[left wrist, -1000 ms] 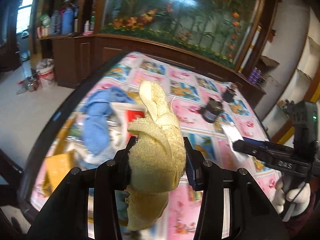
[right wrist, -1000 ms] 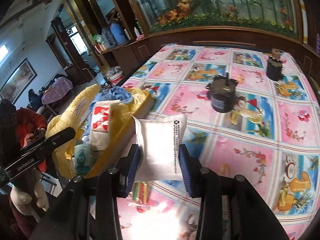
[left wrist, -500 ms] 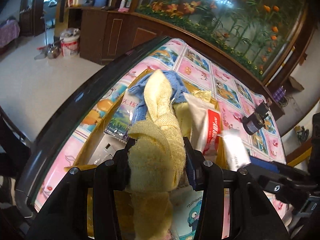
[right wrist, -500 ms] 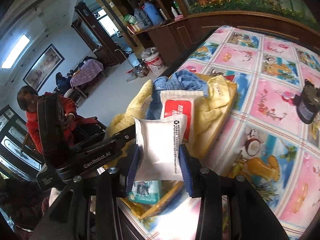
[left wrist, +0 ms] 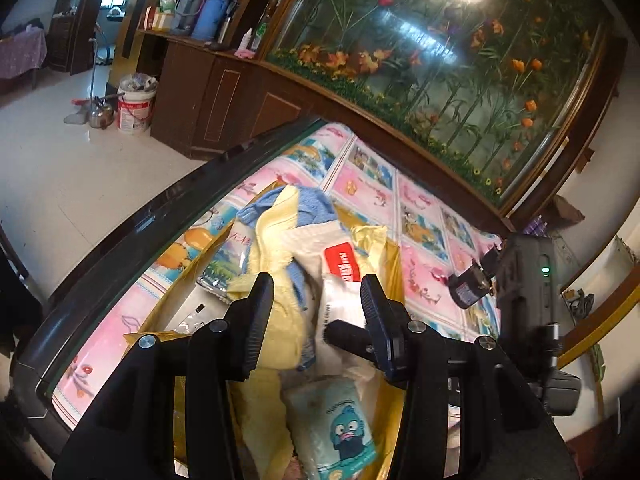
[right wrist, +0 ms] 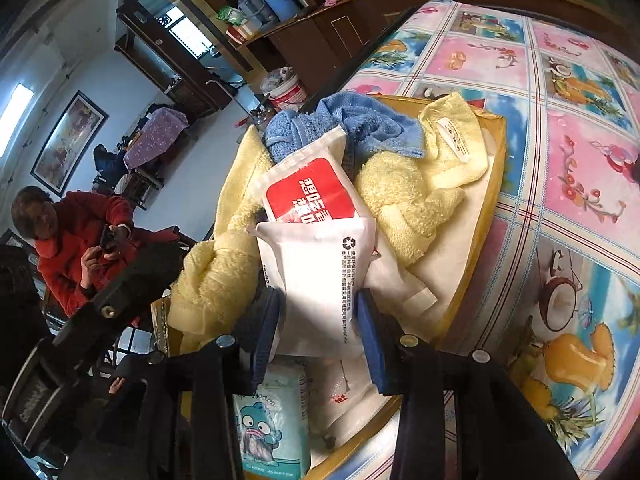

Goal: Organize soft objects

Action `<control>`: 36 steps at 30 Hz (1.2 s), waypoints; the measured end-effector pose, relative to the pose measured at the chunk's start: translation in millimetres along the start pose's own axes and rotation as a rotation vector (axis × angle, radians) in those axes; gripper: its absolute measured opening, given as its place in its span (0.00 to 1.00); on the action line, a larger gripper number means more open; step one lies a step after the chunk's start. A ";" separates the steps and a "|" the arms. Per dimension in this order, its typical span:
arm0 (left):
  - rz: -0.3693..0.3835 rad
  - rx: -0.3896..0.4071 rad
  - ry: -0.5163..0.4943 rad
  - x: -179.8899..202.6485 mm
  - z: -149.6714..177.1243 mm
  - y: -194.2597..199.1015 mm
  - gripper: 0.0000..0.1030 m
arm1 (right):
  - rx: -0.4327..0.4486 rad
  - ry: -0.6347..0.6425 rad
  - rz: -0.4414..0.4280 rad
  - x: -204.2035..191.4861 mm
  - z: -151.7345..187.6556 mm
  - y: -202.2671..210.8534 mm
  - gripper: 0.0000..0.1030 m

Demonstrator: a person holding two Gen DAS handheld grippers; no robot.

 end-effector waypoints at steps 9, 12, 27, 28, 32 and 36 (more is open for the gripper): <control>-0.128 0.150 -0.129 22.7 -7.4 36.9 0.54 | 0.095 0.054 -0.038 -15.1 0.5 36.9 0.64; -0.226 0.206 -0.179 24.6 -9.9 48.3 0.67 | 0.134 0.040 -0.039 -12.7 4.5 53.9 0.65; -0.359 0.245 -0.319 59.7 9.9 68.4 0.70 | 0.216 -0.064 -0.001 33.9 32.9 97.2 0.65; -0.361 0.245 -0.326 62.8 11.3 69.1 0.70 | 0.217 -0.068 0.002 36.0 34.9 99.1 0.65; -0.362 0.247 -0.347 73.8 16.8 73.4 0.70 | 0.232 -0.071 -0.001 38.4 43.2 107.8 0.65; -0.362 0.255 -0.366 83.6 20.2 76.8 0.70 | 0.246 -0.069 0.003 39.1 47.4 115.2 0.65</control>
Point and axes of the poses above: each gripper's, at about its wrist camera, not at the fingertips, and y roughly against the way its jaws point, x to its right, z to its underside, the point moved 9 cm from there along -y, roughly the way its jaws point, and after that the axes turned 3 degrees about x, right-handed, at the moved point
